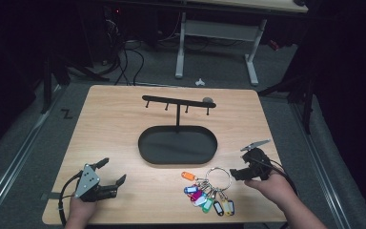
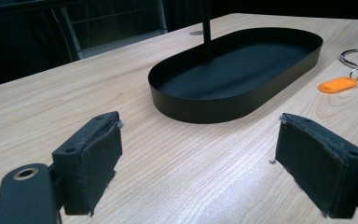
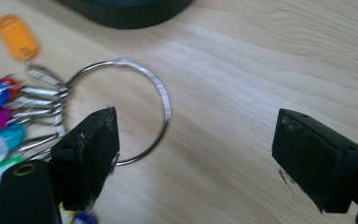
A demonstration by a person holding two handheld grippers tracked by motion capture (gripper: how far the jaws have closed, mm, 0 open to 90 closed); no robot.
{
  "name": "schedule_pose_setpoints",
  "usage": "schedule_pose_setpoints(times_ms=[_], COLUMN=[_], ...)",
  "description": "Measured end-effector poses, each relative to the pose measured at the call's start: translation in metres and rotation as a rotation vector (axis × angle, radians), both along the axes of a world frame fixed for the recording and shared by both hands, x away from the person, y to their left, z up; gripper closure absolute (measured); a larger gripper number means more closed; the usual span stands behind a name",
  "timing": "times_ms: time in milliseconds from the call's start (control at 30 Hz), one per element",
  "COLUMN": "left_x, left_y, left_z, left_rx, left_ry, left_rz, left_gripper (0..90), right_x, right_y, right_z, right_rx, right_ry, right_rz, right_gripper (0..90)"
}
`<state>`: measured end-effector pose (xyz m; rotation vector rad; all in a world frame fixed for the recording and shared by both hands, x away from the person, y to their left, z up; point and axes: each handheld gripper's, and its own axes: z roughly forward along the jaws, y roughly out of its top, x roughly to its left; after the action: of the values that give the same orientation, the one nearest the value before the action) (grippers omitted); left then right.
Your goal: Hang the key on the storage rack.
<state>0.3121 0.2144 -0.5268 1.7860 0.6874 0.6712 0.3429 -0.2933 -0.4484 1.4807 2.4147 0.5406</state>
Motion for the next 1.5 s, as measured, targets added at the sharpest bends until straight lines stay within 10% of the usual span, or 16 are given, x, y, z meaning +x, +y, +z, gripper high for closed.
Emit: schedule_pose_setpoints(times_ms=[800, 1000, 1500], left_x=[0.000, 0.000, 0.001], left_y=[0.001, 0.000, 0.001], left_z=[0.000, 0.000, 0.000], left_rx=[-0.004, -0.003, -0.007], left_ry=[0.001, 0.001, 0.002], left_rz=[-0.004, -0.003, -0.003], left_gripper=[15.0, 15.0, 15.0], right_x=[0.034, 0.046, 0.067], right_y=[0.038, 0.044, 0.057], right_z=[-0.016, -0.027, -0.041], right_rx=[-0.109, -0.129, -0.187], right_ry=[0.206, 0.269, 0.269], right_rz=[0.238, 0.216, 0.314], right_gripper=[41.6, 49.9, 67.8])
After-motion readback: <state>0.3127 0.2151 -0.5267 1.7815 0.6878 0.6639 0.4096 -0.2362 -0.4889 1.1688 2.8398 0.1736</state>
